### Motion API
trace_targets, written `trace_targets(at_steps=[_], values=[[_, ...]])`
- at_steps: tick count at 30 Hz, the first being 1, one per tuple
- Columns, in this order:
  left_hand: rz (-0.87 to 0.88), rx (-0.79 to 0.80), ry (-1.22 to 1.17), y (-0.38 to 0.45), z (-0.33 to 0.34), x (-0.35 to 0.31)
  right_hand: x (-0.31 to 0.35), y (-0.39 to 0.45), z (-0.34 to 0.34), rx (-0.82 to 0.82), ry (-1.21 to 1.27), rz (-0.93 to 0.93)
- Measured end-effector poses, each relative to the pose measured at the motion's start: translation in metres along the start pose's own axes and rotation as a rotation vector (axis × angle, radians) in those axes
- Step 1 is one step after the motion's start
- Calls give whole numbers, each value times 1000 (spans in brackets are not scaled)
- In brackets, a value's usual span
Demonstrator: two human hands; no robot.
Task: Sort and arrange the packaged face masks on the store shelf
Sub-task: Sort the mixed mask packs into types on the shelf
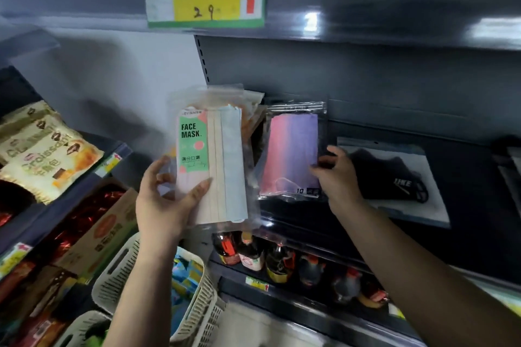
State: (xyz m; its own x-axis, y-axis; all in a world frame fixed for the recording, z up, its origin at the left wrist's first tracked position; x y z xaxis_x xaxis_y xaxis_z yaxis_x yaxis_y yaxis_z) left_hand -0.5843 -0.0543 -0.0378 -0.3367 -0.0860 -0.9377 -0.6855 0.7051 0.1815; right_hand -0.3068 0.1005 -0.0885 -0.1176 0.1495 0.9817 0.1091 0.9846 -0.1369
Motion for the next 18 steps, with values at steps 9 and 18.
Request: trace_targets(at_steps=[9,18], values=[[20,171,-122,27,25,-2,18,-13,2,-22,-423,-115],[63,364,-135,16,80,-14,25,-42,-76,-155,-1218,-299]])
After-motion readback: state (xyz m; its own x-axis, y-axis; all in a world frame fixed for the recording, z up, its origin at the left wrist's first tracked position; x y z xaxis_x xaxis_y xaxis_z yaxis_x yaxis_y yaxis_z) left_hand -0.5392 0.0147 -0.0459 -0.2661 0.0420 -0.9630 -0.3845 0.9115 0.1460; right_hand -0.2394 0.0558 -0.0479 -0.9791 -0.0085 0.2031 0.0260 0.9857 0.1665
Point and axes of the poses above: each hand's wrist, its own y-axis towards the middle knuckle, its own z-axis out of the palm, x = y × z, the point moved 7 cm from there along y, towards the middle knuckle
